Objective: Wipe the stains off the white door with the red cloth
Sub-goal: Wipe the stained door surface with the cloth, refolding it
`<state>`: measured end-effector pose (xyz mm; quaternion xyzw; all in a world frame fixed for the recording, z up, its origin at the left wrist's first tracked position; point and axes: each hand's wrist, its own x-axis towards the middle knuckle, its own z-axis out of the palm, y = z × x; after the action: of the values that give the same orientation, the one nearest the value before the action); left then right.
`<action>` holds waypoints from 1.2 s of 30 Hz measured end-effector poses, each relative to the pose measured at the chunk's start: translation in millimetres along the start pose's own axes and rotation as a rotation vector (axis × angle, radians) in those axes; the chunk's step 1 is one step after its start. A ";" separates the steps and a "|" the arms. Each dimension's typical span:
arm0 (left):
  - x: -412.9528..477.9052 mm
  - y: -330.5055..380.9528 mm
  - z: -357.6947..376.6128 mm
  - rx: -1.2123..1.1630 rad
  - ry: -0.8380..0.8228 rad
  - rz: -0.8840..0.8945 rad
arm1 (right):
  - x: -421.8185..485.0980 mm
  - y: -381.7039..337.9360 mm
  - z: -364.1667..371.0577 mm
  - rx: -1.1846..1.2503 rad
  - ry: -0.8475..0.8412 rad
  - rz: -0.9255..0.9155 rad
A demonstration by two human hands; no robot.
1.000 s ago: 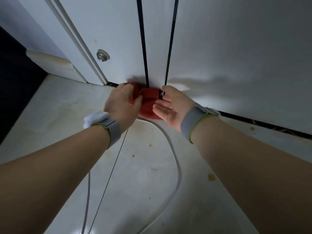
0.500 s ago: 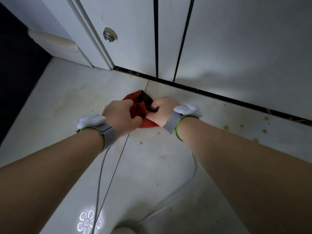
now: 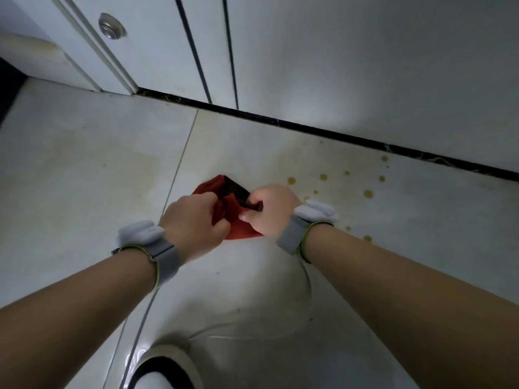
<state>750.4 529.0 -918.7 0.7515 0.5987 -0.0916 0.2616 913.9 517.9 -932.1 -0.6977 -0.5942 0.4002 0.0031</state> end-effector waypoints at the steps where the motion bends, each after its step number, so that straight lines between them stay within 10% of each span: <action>1: 7.1 9.2 -1.2 -0.027 0.017 0.007 | 3.5 10.5 -4.2 0.035 0.043 0.026; 13: 105.1 148.6 1.5 -0.024 -0.047 0.291 | -5.0 125.2 -85.6 0.835 0.287 0.463; 23: 56.9 181.0 33.8 0.261 -0.175 0.477 | -74.6 170.8 -60.9 0.353 0.310 0.377; 36: -5.1 158.8 51.9 0.289 -0.311 0.418 | -116.7 170.9 -22.6 0.303 0.080 0.243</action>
<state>908.7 475.4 -915.3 0.8650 0.3642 -0.2342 0.2535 1071.0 381.3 -934.0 -0.7712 -0.4378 0.4547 0.0833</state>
